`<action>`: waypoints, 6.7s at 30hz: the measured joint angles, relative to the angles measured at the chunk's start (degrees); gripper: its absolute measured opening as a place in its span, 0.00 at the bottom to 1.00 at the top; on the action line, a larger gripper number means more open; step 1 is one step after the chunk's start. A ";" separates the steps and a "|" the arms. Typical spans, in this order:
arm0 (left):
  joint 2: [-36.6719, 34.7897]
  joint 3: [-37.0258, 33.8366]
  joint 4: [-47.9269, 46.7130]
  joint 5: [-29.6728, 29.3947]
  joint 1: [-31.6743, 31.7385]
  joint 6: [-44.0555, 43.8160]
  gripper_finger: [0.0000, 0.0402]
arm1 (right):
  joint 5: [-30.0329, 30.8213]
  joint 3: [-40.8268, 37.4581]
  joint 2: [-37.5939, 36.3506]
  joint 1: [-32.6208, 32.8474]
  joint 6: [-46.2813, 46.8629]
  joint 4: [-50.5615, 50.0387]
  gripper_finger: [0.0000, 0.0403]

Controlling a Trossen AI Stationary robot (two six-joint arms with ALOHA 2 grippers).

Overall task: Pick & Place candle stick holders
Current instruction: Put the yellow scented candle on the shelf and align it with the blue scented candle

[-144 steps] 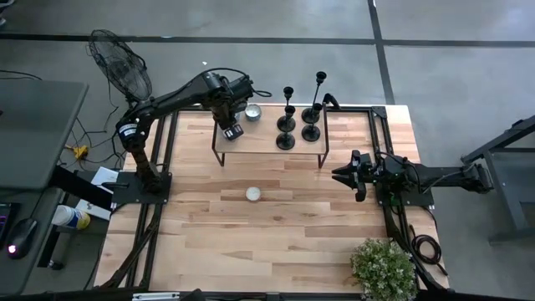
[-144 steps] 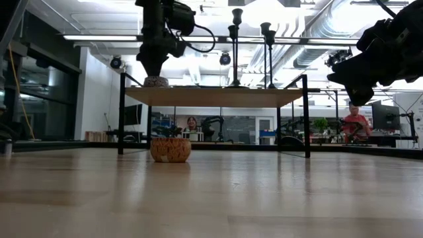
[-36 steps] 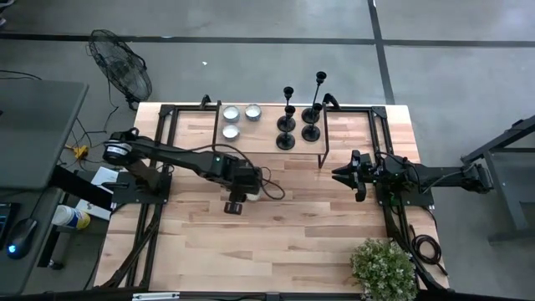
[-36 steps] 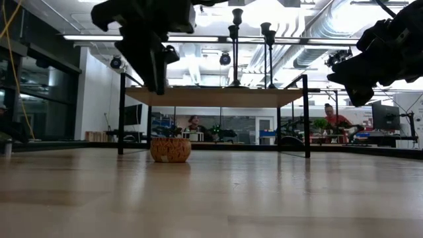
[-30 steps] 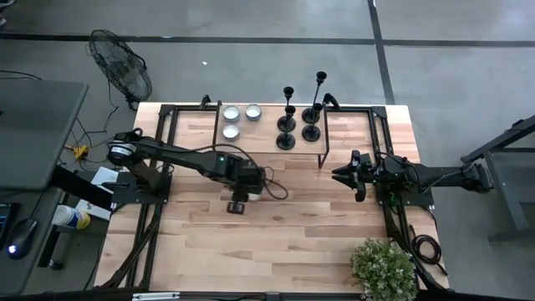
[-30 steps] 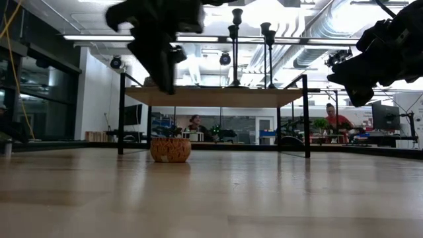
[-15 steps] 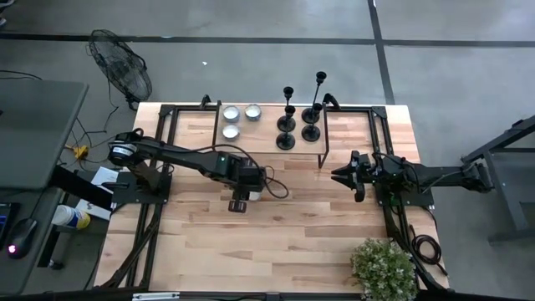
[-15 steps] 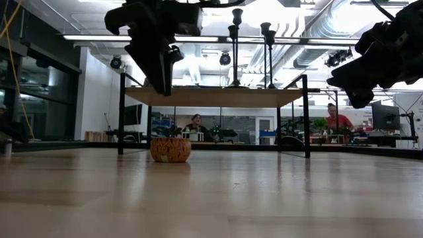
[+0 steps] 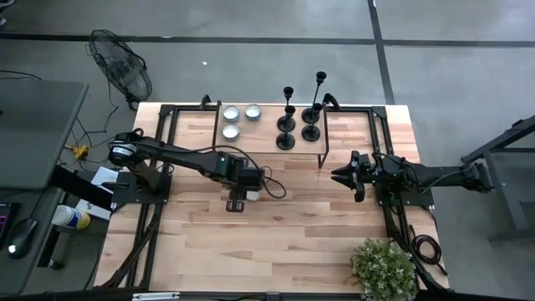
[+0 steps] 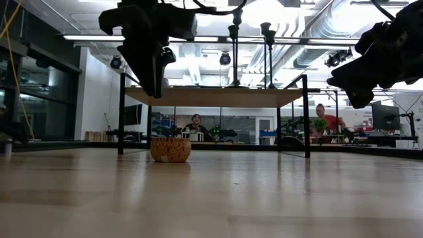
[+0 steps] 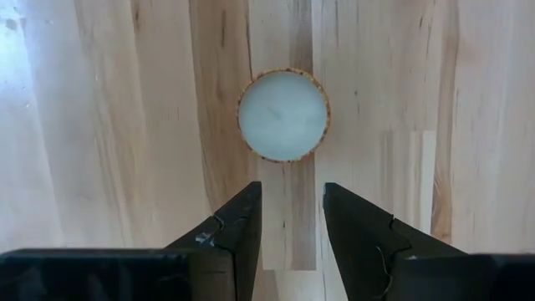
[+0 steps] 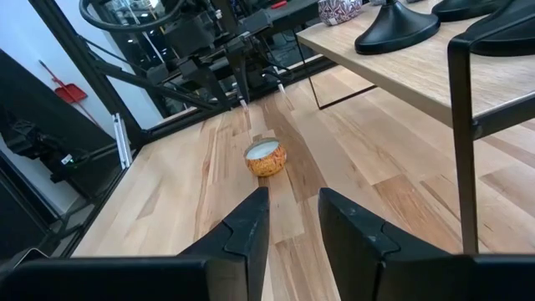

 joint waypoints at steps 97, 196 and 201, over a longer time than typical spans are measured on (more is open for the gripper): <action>13.55 0.22 8.35 -6.89 -4.76 -0.17 0.31 | 0.00 0.01 1.46 0.01 -0.01 0.01 0.24; 21.53 13.04 -5.35 -9.23 -5.94 -1.71 0.31 | 0.00 0.02 1.44 0.00 -0.02 0.02 0.24; 21.55 13.00 -5.76 -9.66 -6.32 -1.71 0.31 | 0.00 0.00 1.42 0.00 0.00 0.01 0.24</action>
